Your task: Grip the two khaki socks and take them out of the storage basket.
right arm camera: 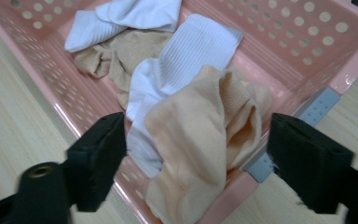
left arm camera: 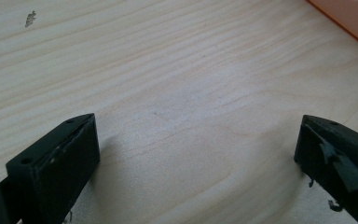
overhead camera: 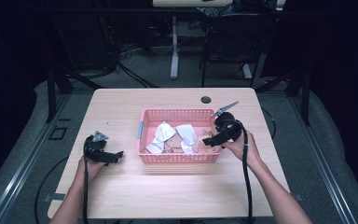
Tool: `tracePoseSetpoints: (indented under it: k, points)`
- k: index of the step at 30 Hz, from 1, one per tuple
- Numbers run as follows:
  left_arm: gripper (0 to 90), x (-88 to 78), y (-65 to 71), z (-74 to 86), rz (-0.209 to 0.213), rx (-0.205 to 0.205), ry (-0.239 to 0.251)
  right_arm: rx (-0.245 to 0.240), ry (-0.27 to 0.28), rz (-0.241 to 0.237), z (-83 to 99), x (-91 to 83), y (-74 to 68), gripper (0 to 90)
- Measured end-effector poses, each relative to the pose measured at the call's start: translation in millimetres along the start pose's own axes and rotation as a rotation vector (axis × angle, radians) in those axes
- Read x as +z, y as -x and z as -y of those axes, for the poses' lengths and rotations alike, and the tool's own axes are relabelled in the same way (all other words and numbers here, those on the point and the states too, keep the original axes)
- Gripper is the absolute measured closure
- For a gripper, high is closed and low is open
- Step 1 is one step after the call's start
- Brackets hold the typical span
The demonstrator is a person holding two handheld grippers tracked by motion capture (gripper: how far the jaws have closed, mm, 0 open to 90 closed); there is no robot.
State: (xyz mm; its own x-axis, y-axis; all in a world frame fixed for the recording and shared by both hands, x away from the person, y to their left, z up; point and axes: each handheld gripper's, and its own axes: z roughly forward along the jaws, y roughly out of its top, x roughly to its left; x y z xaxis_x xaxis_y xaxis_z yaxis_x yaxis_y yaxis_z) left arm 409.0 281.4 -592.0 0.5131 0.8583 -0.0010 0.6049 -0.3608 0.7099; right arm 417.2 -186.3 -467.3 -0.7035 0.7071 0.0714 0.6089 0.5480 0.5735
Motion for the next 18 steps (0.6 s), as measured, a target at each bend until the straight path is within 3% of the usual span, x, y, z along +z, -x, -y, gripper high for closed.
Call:
tracePoseSetpoints:
  k: [1,2,4,7,16,18]
  points:
    - [0.0,0.0,0.0,0.0,0.000,0.000,0.000,0.000,0.000,0.000,0.0,0.0,0.0,26.1]
    - [0.0,0.0,-0.1,0.0,0.000,0.001,0.000,0.013,-0.014,0.004,-0.3,6.4,-0.4,33.7]
    - [0.0,-0.1,-0.1,0.0,0.000,0.002,-0.001,0.013,-0.037,0.020,-1.5,9.9,0.9,38.1]
    - [0.0,0.0,-0.1,0.0,0.000,0.001,0.000,0.024,-0.036,0.028,-2.2,12.2,2.8,42.0]
    - [0.0,0.0,0.0,0.1,0.000,0.000,0.000,0.026,-0.103,0.021,-4.4,26.6,5.4,52.6]
    - [0.0,-0.1,-0.1,0.0,0.000,0.002,-0.001,0.020,-0.124,0.008,-4.5,29.4,6.0,62.9]
